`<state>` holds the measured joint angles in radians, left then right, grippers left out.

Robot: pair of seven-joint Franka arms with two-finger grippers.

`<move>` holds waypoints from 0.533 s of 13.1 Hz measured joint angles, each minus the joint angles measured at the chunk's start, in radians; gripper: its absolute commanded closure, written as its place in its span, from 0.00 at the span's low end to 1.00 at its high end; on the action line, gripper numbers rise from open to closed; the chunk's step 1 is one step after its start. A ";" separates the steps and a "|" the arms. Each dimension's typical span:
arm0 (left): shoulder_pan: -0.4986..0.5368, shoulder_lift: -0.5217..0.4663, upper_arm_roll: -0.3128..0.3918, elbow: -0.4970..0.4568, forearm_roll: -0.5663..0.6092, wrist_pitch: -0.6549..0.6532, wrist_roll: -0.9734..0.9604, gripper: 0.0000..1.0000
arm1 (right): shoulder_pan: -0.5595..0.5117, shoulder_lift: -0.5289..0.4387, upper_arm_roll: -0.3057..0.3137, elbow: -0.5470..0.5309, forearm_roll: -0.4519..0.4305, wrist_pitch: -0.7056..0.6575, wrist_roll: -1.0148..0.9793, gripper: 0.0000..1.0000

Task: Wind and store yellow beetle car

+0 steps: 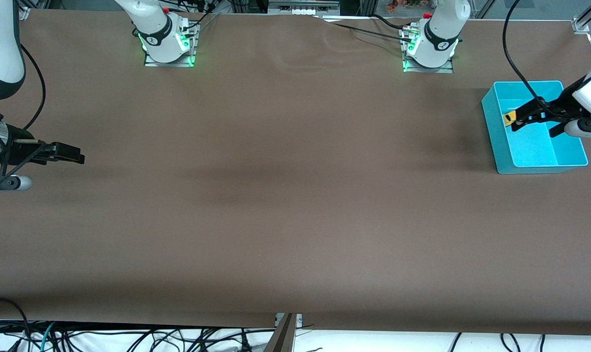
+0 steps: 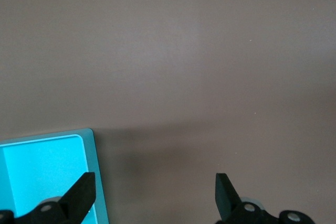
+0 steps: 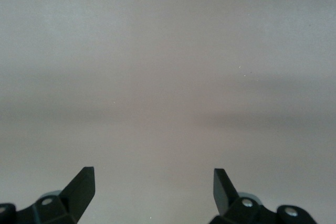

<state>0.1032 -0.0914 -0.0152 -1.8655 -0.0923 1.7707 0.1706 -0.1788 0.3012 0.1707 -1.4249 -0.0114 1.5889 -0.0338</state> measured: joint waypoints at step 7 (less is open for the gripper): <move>-0.003 -0.028 0.000 0.004 0.000 -0.066 -0.018 0.00 | 0.000 0.000 0.000 0.000 0.000 -0.001 0.000 0.00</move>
<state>0.0999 -0.1199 -0.0151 -1.8617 -0.0922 1.7049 0.1527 -0.1787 0.3012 0.1707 -1.4249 -0.0118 1.5881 -0.0338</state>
